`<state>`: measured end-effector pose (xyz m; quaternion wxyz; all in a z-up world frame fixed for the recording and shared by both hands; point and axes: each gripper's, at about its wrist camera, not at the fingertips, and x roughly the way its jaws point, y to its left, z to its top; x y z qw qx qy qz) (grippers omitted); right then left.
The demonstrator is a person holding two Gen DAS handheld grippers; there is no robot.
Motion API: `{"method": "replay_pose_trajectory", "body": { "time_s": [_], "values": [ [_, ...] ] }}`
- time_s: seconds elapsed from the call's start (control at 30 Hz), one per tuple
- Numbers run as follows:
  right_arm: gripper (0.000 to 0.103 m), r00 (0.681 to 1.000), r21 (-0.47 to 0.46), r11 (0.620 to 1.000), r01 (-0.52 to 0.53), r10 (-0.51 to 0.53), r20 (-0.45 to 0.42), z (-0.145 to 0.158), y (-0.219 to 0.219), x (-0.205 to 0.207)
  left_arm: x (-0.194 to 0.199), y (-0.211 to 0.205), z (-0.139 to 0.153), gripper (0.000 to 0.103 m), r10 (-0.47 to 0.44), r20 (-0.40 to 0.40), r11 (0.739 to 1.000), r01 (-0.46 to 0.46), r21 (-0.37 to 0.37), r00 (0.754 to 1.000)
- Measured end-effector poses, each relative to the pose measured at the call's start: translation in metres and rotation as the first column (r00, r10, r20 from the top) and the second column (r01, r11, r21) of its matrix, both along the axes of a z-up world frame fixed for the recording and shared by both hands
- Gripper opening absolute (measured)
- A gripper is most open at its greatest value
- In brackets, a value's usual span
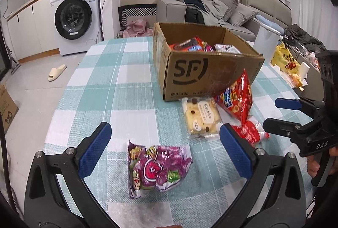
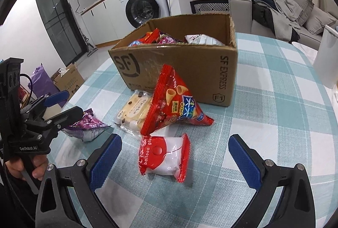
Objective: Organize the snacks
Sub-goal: 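Move both open grippers back toward the snacks left on the table, then grasp the purple grape bag with the left gripper while the right gripper grasps the red-white balloon gum pack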
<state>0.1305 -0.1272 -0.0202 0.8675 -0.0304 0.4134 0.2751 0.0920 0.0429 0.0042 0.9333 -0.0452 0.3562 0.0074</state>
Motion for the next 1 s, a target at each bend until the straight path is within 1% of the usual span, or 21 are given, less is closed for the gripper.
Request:
{"method": "replay_pose_trajectory", "body": {
  "time_s": [0.33,0.6,0.7,0.8,0.93,1.0],
  "values": [
    [0.103,0.998,-0.050,0.998,-0.032,0.030,-0.048,-0.021,0.016,0.000,0.002,0.002,-0.020,0.102,0.005,-0.052,1.000,-0.006,-0.015,0.999],
    [0.102,0.997,-0.069,0.997,-0.043,0.039,-0.067,-0.033,0.021,-0.001,0.011,-0.003,-0.037,0.102,-0.022,-0.118,1.000,0.023,0.008,0.993],
    [0.101,0.997,-0.072,0.996,-0.048,0.043,-0.067,-0.034,0.022,-0.001,0.012,-0.003,-0.041,0.102,-0.017,-0.131,1.000,0.019,0.016,0.991],
    [0.098,0.996,-0.072,0.996,-0.056,0.051,-0.073,-0.035,0.023,-0.001,0.015,0.000,-0.044,0.102,-0.005,-0.143,1.000,0.007,0.017,0.990],
    [0.085,0.995,-0.079,0.995,-0.061,0.054,-0.085,-0.037,0.023,-0.001,0.018,0.001,-0.048,0.102,0.000,-0.167,1.000,0.003,0.020,0.986],
    [0.084,0.995,-0.086,0.994,-0.065,0.058,-0.085,-0.038,0.024,-0.002,0.018,0.002,-0.050,0.101,-0.003,-0.176,1.000,0.006,0.019,0.984]
  ]
}}
